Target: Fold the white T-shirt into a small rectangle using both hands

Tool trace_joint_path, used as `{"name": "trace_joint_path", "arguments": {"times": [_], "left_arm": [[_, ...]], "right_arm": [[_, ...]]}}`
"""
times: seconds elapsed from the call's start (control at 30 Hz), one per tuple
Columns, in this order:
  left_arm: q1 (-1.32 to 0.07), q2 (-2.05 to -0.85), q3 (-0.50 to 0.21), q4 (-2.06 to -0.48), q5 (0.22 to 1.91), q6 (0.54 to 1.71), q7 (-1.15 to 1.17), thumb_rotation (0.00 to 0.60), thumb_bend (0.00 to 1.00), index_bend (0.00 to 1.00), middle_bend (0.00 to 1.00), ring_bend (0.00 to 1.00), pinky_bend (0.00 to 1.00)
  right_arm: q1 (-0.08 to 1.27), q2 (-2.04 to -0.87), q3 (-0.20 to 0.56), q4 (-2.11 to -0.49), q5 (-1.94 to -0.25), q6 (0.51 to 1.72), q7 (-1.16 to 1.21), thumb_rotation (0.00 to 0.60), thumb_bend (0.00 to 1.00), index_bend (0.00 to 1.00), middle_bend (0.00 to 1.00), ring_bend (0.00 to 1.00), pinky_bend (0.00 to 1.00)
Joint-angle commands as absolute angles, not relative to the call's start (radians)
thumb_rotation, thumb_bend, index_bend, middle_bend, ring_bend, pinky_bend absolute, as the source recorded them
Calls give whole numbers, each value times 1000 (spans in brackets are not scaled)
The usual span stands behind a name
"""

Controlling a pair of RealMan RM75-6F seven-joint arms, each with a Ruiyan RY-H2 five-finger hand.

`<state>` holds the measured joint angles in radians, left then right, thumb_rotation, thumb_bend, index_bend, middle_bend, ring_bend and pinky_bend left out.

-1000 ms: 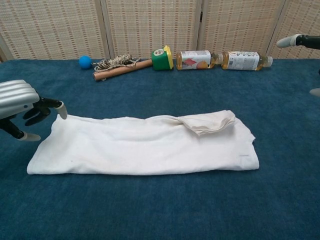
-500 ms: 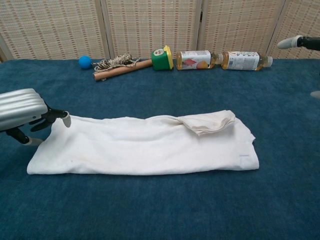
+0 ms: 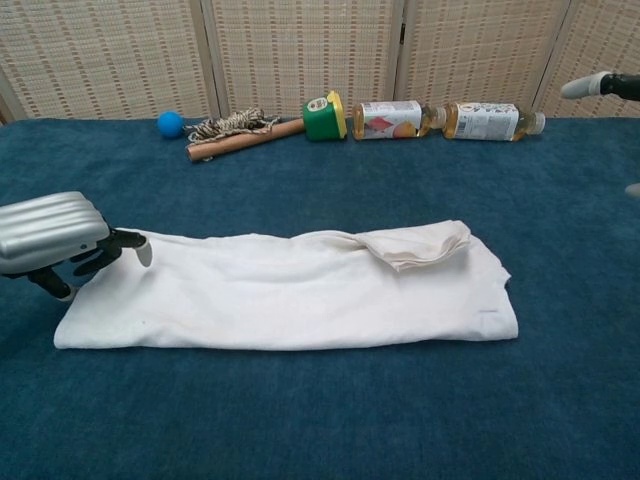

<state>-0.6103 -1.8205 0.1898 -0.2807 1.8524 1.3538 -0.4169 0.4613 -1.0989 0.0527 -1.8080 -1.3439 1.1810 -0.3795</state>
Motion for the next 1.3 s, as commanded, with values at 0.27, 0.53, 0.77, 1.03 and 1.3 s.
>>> {"name": "trace_joint_path", "arguments": {"times": [0.27, 0.53, 0.77, 1.03, 1.3], "left_arm": [[-622, -1825, 182, -296, 1820, 1337, -440, 600, 202, 429, 804, 730, 917], [-610, -1821, 192, -301, 1806, 1316, -452, 600, 207, 531, 805, 730, 915], [-605, -1830, 185, -321, 1786, 1312, -492, 600, 269, 595, 815, 732, 915], [-616, -1839, 180, -338, 1774, 1300, -503, 600, 278, 625, 820, 738, 914], [-625, -1839, 178, -359, 1771, 1310, -502, 600, 332, 697, 837, 752, 914]], "right_arm": [[448, -1096, 58, -1801, -1350, 1186, -361, 600, 341, 4, 921, 938, 1000], [446, -1102, 62, -1796, -1355, 1177, -354, 600, 336, 4, 921, 938, 1000], [446, -1105, 66, -1794, -1357, 1170, -353, 600, 333, 3, 921, 938, 1000], [440, -1100, 68, -1789, -1358, 1170, -342, 600, 332, 4, 921, 938, 1000], [434, -1099, 69, -1782, -1366, 1169, -325, 600, 331, 4, 921, 938, 1000]]}}
